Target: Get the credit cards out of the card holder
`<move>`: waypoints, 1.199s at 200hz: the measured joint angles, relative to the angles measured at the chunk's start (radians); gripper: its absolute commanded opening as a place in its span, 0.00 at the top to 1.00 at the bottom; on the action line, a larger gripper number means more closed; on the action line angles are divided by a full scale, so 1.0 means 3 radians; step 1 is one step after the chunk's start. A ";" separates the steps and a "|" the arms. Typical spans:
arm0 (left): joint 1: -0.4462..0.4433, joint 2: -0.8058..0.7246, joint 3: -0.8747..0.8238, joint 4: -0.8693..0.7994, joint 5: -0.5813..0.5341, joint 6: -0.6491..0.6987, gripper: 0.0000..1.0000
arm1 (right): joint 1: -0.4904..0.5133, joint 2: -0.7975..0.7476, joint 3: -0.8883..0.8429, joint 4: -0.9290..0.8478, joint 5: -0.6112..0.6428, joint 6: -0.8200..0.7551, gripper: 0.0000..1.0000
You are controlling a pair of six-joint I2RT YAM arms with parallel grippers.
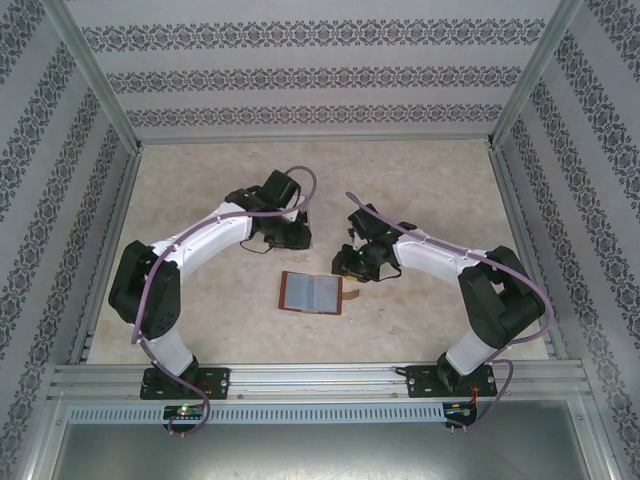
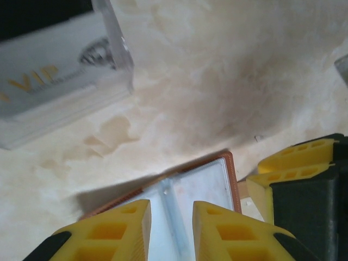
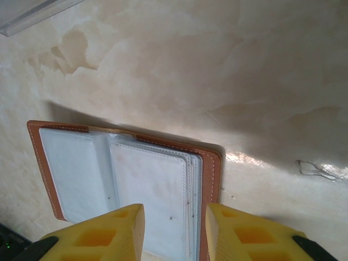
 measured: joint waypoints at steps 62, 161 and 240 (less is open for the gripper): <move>-0.0343 0.0000 -0.0306 0.0206 -0.0006 -0.0422 0.74 | -0.0019 -0.0078 -0.0139 0.0010 0.0001 -0.0001 0.65; -0.0725 0.0249 -0.0432 0.0474 0.0095 -0.0856 0.76 | -0.0258 -0.0299 -0.0333 0.0020 0.0000 -0.0062 0.65; -0.0825 0.0523 -0.0413 0.0491 0.0231 -0.0971 0.79 | -0.0359 -0.0381 -0.0407 0.0020 -0.0004 -0.0103 0.65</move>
